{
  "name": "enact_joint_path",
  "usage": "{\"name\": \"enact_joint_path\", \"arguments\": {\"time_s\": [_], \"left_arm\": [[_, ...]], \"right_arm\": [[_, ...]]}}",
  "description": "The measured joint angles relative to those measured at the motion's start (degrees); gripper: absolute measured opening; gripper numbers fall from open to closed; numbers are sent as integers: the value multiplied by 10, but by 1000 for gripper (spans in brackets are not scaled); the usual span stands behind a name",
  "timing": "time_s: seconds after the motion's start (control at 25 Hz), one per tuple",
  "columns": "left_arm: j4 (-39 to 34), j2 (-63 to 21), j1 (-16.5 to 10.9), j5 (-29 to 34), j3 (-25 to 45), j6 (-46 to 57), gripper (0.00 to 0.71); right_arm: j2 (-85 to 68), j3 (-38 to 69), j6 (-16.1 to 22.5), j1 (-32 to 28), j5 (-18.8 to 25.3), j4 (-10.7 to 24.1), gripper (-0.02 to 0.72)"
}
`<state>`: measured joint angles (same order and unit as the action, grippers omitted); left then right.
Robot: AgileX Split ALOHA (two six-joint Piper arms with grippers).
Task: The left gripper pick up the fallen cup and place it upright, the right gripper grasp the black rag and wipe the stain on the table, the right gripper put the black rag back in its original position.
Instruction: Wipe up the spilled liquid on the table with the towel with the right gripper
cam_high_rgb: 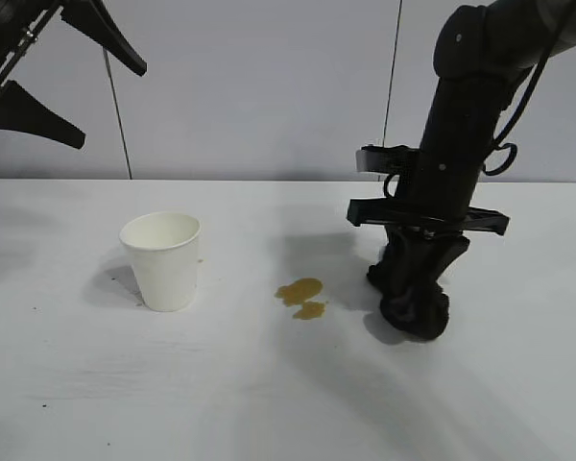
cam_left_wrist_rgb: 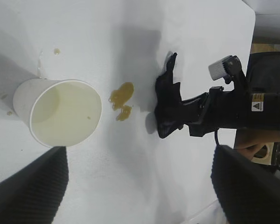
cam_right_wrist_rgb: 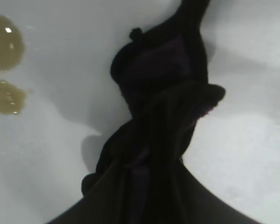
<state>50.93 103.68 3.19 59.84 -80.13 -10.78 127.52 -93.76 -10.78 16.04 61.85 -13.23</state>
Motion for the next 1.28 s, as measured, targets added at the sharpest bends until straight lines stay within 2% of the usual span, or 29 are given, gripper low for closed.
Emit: {"name": "enact_joint_path", "arguments": {"time_s": [0.16,0.32,0.68,1.12,1.28], "left_arm": [[0,0,0,0,0,0,603],[0,0,0,0,0,0,603],[0,0,0,0,0,0,603],[0,0,0,2,0,0,603],[0,0,0,3,0,0,603]], "right_arm": [[0,-1,-13,43,-39,-9,124],[2,-28,-14,72,-56,-20,124],[19,-70,-17,84,-75,-79,124],[54,-70,-25,133,-101,-77,124],[54,-71,-2,133,-92,-37,124]]}}
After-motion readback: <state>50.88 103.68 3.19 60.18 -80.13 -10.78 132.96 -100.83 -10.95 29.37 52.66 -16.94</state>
